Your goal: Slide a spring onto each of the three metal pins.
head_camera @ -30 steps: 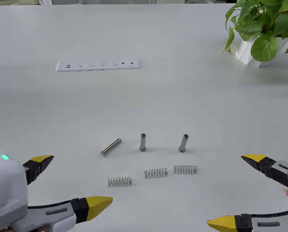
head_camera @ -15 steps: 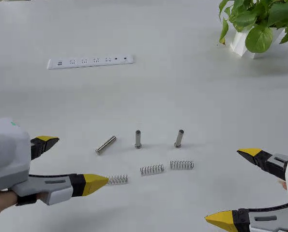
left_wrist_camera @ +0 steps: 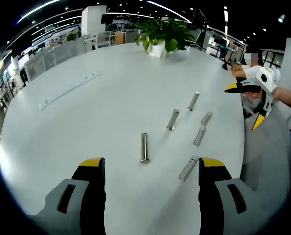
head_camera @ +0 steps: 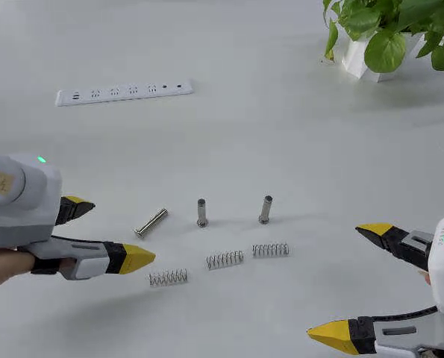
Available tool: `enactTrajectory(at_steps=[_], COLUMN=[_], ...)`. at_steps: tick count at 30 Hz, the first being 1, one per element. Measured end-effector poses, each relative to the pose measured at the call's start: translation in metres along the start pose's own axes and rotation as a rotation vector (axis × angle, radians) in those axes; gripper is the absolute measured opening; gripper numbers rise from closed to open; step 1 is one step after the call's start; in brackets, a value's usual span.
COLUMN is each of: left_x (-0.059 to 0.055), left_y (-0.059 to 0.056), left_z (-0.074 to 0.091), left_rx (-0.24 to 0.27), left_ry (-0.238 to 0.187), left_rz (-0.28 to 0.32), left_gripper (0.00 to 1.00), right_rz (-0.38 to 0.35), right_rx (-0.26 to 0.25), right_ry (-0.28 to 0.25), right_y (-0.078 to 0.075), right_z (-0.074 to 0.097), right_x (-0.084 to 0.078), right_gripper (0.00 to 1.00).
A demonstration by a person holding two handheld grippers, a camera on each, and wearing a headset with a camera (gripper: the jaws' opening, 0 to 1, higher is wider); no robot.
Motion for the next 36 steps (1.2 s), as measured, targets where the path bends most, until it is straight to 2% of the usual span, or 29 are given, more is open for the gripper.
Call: enactTrajectory(at_steps=[3,7,13,17,23,28,30,36], left_x=[0.001,0.005,0.014,0.015,0.015,0.015,0.015,0.017], left_y=[0.003,0.006,0.009,0.012,0.010,0.008,0.008,0.006], left_z=[-0.008,-0.016,-0.030,-0.041,-0.054,-0.064,-0.066,-0.074], left_rx=[-0.005,-0.011,-0.005,0.001,-0.004,-0.005,0.000,0.009], left_ry=[0.038,0.063,0.085,0.108,0.136,0.165,0.178,0.204], left_rz=[-0.025,-0.043,-0.064,-0.071,-0.079,-0.098,-0.126,-0.169], left_gripper=[0.70,0.64,0.53,0.44,0.35,0.31,0.28,0.27], right_rz=[-0.002,-0.004,-0.011,-0.012,-0.012,-0.014,-0.014,-0.013], right_rx=[0.001,0.002,0.003,0.004,0.013,0.018,0.021,0.019], right_ry=[0.002,0.005,0.007,0.010,0.015,0.017,0.020,0.023], right_y=[0.001,0.003,0.005,0.006,0.008,0.007,0.007,0.006], right_z=[0.000,-0.001,-0.001,-0.001,-0.002,-0.003,-0.003,-0.003], right_x=[-0.001,-0.003,-0.005,-0.006,-0.006,-0.007,-0.008,-0.009], right_gripper=[0.96,0.96,0.96,0.96,0.95,0.95,0.95,0.95])
Point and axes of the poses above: the centre of the closed fingertips' face, and the gripper's own axes: z roughly backward along the fingers, y roughly to its left, x roughly out of its top, the point moved 2 cm from there along z, roughly backward along the fingers, and after that the axes turned 4 degrees about x, right-handed, at the moved point
